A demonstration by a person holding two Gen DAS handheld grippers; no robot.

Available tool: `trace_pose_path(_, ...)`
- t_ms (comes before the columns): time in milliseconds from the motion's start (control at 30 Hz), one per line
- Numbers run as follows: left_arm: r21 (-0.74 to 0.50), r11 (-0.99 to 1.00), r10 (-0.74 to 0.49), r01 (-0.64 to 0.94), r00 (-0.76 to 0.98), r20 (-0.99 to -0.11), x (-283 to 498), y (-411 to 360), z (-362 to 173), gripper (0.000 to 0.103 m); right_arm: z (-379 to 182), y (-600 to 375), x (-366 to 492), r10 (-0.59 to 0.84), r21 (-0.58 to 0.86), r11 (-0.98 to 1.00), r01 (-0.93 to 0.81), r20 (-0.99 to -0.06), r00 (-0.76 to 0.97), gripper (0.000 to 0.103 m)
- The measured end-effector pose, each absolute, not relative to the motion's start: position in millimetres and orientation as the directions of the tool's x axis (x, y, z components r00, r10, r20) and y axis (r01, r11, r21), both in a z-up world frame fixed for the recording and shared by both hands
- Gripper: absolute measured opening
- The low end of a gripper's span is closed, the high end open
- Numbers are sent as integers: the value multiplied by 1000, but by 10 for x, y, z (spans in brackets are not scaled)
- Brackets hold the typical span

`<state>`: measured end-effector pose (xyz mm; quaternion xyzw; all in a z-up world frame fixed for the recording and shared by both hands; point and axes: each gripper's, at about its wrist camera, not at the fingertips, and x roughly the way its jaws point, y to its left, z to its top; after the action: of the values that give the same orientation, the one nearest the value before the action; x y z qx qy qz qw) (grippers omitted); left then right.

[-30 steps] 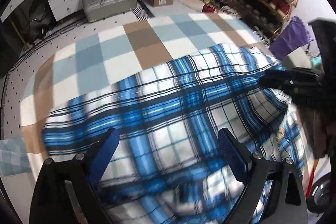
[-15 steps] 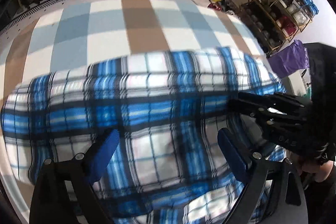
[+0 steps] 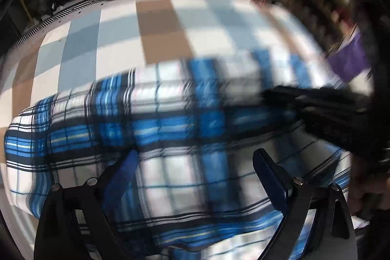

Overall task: Fold large clothes
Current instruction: 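Press and smooth the folded plaid shirt with both tools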

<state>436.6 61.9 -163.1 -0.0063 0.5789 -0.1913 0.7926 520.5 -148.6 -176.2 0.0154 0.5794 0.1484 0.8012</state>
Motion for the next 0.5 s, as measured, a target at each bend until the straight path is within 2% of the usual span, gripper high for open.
trace_pose_path(133, -152, 942, -252, 300, 330, -910, 4552, 501, -1535, 92, -1632, -1480, 5383, 299, 236, 948, -214, -892, 339, 22)
trace_pose_path(267, -92, 969, -155, 229, 271, -950, 4641, 588, -1885, 92, -1959, -1568, 5530, 248, 215, 965, -149, -934, 258, 19)
trace_pose_path(367, -30, 966, -104, 255, 283, -954, 4600, 556, -1925, 93, -1962, -1633, 5478, 279, 231, 954, -189, -916, 289, 19)
trace_pose_path(500, 11, 961, -67, 275, 272, -960, 4536, 637, -1889, 93, -1887, -1965, 5379, 231, 188, 968, -167, -927, 295, 18)
